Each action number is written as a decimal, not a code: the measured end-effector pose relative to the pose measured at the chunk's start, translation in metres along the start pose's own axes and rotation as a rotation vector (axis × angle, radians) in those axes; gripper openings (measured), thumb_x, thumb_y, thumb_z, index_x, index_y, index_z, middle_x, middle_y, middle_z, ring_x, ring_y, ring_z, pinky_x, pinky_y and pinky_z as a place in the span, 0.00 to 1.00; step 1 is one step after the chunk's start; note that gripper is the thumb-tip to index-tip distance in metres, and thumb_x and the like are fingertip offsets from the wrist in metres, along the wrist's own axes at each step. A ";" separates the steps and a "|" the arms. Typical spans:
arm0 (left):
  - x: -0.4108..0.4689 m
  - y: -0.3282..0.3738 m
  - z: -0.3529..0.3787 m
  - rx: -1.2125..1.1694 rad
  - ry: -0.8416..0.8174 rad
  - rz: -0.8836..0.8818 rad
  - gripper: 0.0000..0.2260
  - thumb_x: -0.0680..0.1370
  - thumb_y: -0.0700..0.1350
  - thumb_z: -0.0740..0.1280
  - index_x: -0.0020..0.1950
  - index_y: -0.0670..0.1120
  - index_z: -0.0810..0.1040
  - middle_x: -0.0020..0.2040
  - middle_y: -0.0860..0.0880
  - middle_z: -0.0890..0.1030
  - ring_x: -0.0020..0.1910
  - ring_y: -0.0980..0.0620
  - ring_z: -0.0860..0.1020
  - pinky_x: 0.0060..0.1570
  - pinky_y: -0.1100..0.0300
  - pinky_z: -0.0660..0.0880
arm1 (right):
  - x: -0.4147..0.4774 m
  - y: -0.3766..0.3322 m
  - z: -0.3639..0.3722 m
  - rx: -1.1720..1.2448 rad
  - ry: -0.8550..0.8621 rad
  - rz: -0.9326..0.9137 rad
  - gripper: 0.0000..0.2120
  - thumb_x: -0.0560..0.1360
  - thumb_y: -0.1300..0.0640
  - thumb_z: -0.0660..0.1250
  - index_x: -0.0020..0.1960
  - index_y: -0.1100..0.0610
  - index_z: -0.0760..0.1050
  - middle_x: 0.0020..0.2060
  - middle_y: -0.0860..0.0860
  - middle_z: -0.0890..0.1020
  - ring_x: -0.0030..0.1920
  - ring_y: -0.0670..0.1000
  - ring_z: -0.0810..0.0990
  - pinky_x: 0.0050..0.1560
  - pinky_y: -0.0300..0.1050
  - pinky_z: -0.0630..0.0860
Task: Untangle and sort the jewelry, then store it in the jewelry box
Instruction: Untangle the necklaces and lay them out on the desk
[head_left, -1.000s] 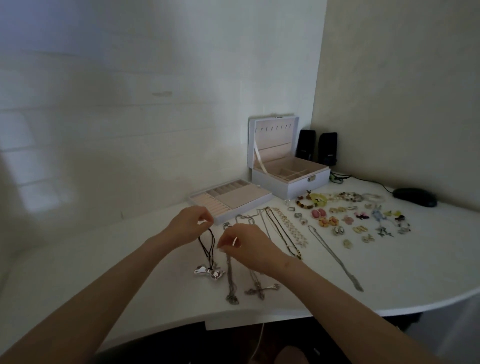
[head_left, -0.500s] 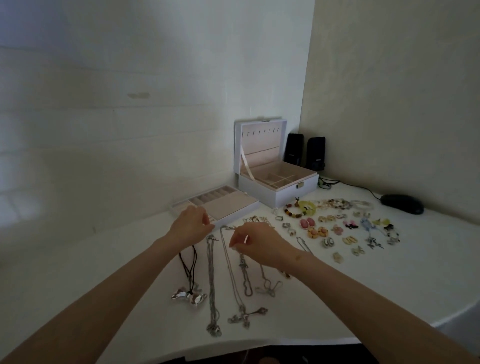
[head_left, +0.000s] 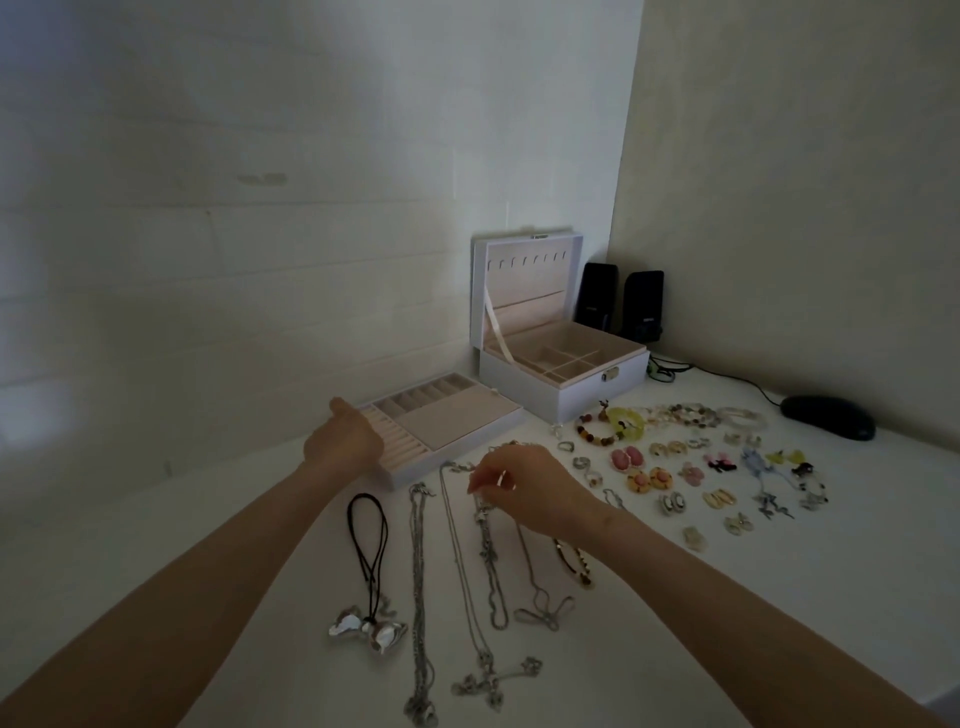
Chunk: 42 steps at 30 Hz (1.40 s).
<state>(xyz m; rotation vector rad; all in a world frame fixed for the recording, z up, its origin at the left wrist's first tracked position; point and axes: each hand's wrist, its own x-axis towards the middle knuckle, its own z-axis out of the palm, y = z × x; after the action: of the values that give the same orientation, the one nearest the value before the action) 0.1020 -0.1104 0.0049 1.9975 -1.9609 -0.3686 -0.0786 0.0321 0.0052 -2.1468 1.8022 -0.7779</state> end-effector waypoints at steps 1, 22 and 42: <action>0.004 0.000 0.001 -0.010 -0.021 -0.017 0.30 0.80 0.41 0.56 0.74 0.34 0.41 0.69 0.37 0.68 0.65 0.40 0.71 0.61 0.53 0.69 | 0.002 0.002 -0.001 -0.001 0.007 0.002 0.08 0.76 0.58 0.65 0.50 0.57 0.82 0.47 0.51 0.82 0.40 0.43 0.74 0.43 0.34 0.70; 0.027 -0.023 0.010 -0.351 -0.070 -0.045 0.29 0.79 0.39 0.58 0.74 0.37 0.46 0.61 0.34 0.73 0.52 0.37 0.78 0.46 0.50 0.78 | 0.027 0.004 0.012 0.063 0.026 0.040 0.07 0.76 0.58 0.66 0.51 0.57 0.81 0.49 0.51 0.83 0.41 0.42 0.74 0.45 0.34 0.70; -0.029 0.032 -0.005 0.113 -0.037 0.526 0.08 0.78 0.48 0.64 0.51 0.44 0.75 0.51 0.46 0.78 0.50 0.47 0.75 0.46 0.57 0.69 | 0.005 0.031 -0.029 -0.128 0.012 0.170 0.06 0.74 0.60 0.68 0.49 0.54 0.81 0.41 0.45 0.77 0.42 0.43 0.74 0.45 0.38 0.72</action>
<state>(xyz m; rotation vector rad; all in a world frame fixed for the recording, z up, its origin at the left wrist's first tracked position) 0.0734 -0.0818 0.0210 1.4542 -2.4703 -0.1660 -0.1193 0.0255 0.0151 -2.0327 2.0597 -0.6540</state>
